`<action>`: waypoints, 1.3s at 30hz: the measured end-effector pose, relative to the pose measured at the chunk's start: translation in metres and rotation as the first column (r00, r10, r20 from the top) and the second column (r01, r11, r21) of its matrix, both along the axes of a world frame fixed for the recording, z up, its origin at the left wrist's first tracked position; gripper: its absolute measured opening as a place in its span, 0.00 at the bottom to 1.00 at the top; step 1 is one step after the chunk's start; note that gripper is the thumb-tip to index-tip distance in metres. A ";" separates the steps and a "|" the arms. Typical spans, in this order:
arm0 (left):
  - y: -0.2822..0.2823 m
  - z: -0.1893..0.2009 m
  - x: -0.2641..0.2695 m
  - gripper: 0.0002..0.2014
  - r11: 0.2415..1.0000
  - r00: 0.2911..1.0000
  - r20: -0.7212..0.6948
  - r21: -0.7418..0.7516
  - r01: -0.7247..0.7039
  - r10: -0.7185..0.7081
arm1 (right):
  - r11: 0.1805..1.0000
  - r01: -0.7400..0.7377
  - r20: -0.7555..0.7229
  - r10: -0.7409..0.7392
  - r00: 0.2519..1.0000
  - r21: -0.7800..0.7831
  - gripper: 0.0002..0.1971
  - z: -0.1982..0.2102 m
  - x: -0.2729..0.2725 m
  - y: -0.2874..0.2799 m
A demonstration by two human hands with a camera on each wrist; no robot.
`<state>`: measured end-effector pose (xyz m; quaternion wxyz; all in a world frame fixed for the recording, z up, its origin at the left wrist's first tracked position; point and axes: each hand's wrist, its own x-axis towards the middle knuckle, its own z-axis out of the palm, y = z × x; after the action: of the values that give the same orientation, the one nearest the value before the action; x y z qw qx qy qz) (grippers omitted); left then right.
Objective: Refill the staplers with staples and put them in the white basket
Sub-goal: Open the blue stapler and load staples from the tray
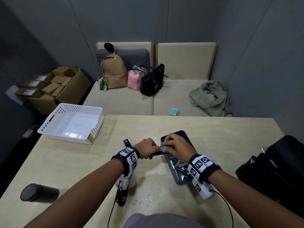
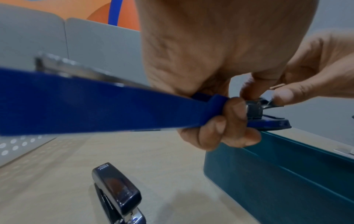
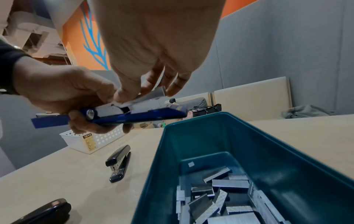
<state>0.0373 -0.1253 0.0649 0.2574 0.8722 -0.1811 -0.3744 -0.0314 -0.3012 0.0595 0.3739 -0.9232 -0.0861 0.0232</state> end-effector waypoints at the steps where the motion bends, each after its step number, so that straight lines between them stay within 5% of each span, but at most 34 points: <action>1: 0.000 0.001 0.000 0.18 1.000 1.000 -0.003 -0.009 -0.003 0.003 | 1.000 0.008 0.020 -0.008 1.000 -0.005 0.09 0.000 -0.001 0.000; 13: 0.004 0.000 0.000 0.18 1.000 1.000 -0.007 -0.009 0.025 -0.025 | 0.984 0.118 0.043 -0.125 0.991 0.130 0.11 -0.007 -0.004 0.001; 39: 0.003 0.009 0.005 0.16 0.999 0.999 -0.014 0.012 0.037 -0.037 | 0.996 0.073 0.012 -0.073 0.997 0.043 0.14 -0.007 -0.003 -0.003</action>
<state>0.0418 -0.1219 0.0744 0.2464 0.8676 -0.1931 -0.3863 -0.0346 -0.3039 0.0528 0.3933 -0.9178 -0.0553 0.0014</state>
